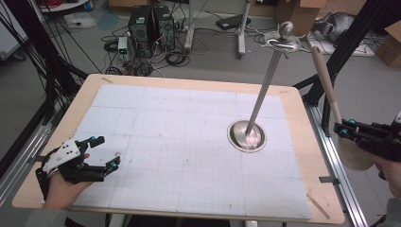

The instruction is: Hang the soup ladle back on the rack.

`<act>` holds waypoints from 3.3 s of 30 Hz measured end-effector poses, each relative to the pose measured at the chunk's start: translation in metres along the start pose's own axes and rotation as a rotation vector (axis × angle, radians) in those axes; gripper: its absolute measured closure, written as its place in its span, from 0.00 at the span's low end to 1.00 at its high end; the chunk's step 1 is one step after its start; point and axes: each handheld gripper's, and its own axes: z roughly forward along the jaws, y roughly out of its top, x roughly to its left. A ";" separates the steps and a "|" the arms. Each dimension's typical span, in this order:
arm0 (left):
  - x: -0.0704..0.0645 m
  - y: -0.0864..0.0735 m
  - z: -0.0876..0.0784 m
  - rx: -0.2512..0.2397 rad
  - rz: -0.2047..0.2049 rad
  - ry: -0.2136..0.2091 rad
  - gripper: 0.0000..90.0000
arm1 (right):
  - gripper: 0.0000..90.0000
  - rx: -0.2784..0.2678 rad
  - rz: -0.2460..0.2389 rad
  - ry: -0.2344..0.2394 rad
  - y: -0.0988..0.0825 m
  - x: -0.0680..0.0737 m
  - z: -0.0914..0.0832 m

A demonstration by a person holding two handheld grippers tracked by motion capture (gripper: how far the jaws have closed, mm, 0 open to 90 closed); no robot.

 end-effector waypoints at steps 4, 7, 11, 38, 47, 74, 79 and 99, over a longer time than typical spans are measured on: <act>0.001 0.000 -0.001 0.000 0.000 0.002 0.07 | 0.86 -0.006 0.010 0.006 -0.001 -0.002 0.003; 0.000 0.000 -0.001 -0.005 -0.003 0.003 0.07 | 0.86 -0.002 0.016 0.011 -0.001 -0.002 0.005; 0.001 0.000 -0.001 -0.004 -0.003 0.002 0.07 | 0.86 -0.006 0.021 0.020 -0.003 -0.004 0.007; 0.000 0.000 -0.001 -0.003 -0.003 0.002 0.07 | 0.85 0.043 0.031 0.071 -0.005 0.003 0.033; 0.000 0.000 -0.002 -0.006 -0.002 0.001 0.07 | 0.85 0.081 0.032 0.071 -0.004 0.003 0.053; 0.002 -0.002 -0.006 -0.007 -0.009 0.010 0.07 | 0.86 0.138 0.043 0.076 0.006 0.015 0.124; 0.002 -0.003 -0.007 -0.008 -0.013 0.013 0.07 | 0.86 0.142 0.045 0.082 0.006 0.015 0.135; 0.003 -0.002 -0.011 -0.013 -0.015 0.015 0.07 | 0.83 0.105 0.001 0.022 0.004 0.018 0.153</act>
